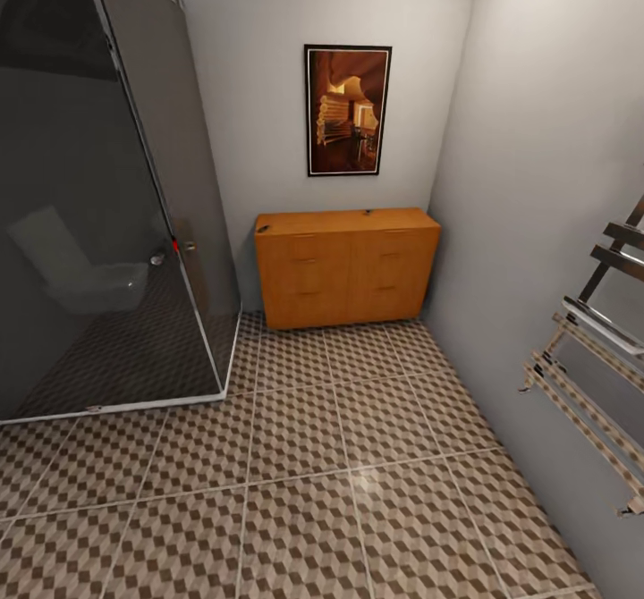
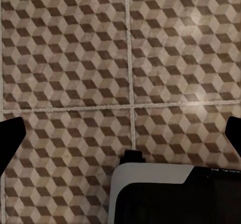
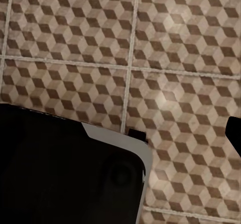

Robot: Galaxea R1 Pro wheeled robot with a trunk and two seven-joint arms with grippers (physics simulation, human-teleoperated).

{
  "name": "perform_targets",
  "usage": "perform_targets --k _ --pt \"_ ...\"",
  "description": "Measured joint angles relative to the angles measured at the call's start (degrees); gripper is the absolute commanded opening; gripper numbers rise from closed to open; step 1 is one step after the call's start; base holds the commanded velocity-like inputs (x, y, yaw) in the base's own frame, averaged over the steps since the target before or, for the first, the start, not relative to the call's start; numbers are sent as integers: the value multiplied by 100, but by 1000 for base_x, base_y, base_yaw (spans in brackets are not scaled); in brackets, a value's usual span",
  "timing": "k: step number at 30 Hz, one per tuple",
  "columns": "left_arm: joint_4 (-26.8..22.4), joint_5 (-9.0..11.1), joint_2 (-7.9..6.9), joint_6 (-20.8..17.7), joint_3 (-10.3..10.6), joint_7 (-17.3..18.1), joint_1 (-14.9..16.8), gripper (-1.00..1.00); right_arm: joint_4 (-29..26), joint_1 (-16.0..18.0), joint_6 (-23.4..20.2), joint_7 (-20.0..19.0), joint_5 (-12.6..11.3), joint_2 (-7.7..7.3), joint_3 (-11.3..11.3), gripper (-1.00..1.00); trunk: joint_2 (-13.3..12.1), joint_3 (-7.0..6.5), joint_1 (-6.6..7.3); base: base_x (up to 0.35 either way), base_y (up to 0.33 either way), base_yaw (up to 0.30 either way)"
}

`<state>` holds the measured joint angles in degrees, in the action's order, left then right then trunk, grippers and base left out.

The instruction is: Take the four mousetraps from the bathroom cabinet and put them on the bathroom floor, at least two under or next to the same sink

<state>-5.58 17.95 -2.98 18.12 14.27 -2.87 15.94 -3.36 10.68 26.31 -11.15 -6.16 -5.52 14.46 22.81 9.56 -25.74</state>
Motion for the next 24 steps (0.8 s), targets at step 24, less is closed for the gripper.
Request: perform_targets --k 24 --pt "21 0 0 1 0 -2 2 100 -1 0 -1 -2 0 0 0 100 0 0 0 141 0 0"
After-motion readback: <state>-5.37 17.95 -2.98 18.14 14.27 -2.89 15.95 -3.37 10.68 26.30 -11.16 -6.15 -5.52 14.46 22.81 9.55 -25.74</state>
